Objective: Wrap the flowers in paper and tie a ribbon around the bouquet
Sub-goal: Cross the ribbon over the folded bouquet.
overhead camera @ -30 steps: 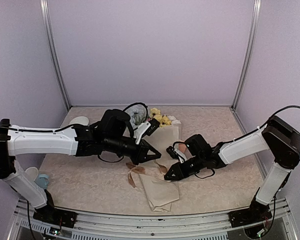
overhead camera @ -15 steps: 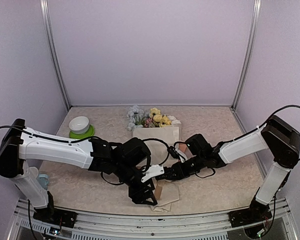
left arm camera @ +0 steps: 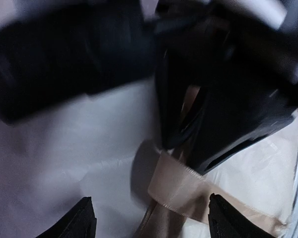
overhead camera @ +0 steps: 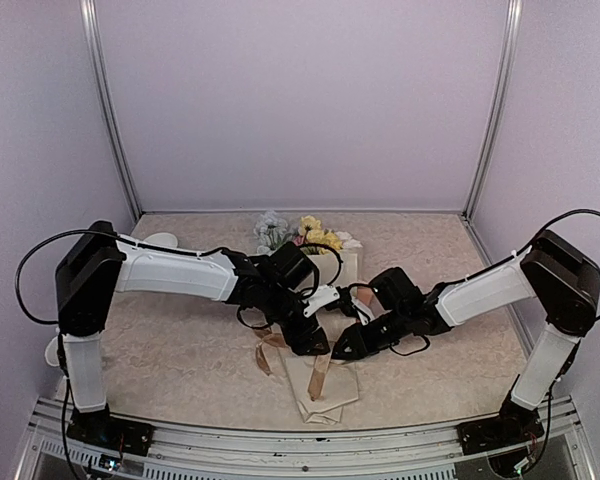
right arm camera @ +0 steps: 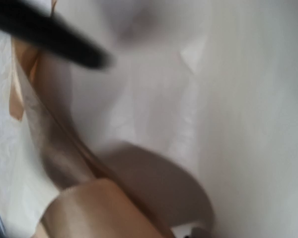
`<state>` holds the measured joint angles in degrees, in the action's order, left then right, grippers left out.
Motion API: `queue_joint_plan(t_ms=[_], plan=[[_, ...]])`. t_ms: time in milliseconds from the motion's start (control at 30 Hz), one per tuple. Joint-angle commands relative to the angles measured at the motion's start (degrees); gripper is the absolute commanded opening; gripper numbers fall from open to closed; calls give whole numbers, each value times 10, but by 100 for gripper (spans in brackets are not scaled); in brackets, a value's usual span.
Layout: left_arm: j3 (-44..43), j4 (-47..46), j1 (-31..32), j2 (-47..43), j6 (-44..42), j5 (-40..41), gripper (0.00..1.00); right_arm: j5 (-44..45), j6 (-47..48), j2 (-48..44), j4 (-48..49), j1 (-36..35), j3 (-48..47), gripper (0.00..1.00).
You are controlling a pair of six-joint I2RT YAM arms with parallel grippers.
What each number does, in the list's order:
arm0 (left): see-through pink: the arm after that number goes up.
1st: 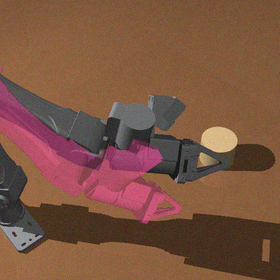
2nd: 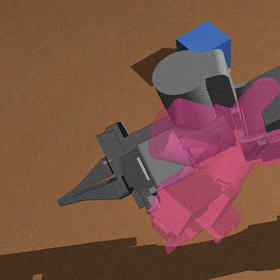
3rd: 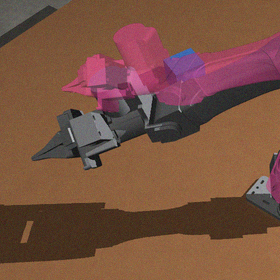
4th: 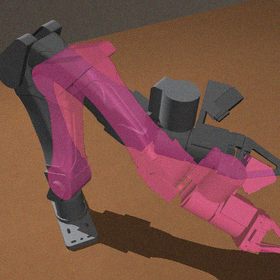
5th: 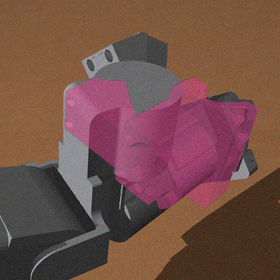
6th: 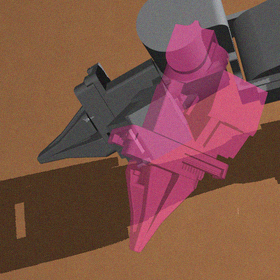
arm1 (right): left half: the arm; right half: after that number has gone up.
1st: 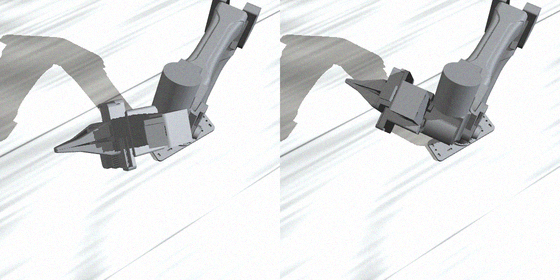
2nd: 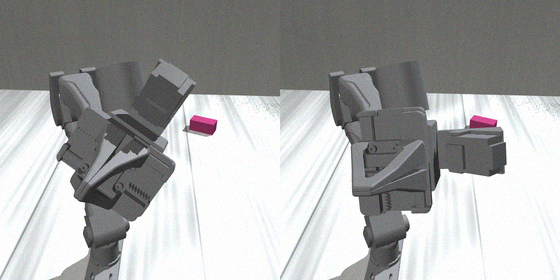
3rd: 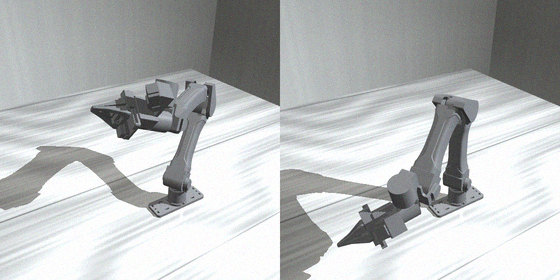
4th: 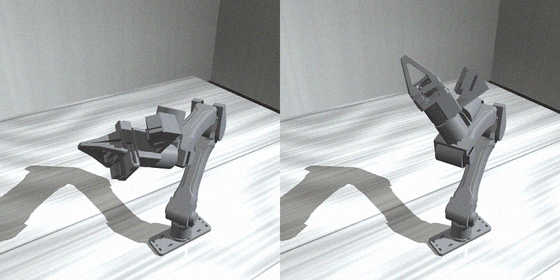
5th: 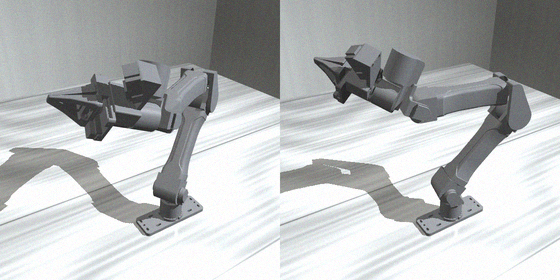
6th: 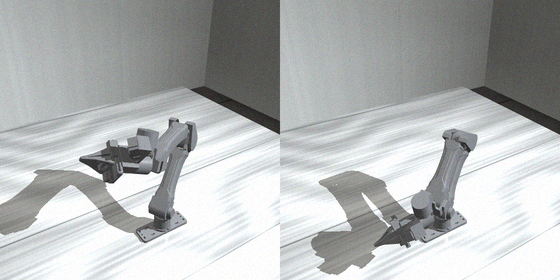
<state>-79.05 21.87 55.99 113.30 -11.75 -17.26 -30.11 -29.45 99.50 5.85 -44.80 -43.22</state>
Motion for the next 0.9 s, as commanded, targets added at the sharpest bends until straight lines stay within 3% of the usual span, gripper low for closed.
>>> queue_joint_plan(t_ms=[0,133,433,667,867], plan=[[13,7,9,-1,-28,40,76,6,4,-5,-9,5,-8,28],[26,-6,16,8,-25,62,71,4,4,0,-8,5,-12,28],[38,12,41,14,-27,50,50,8,-7,-1,-8,11,-6,27],[23,39,46,28,-29,60,2,-1,-10,-13,-10,15,-8,27],[27,19,47,18,-22,88,0,-33,-17,-22,4,38,2,30]])
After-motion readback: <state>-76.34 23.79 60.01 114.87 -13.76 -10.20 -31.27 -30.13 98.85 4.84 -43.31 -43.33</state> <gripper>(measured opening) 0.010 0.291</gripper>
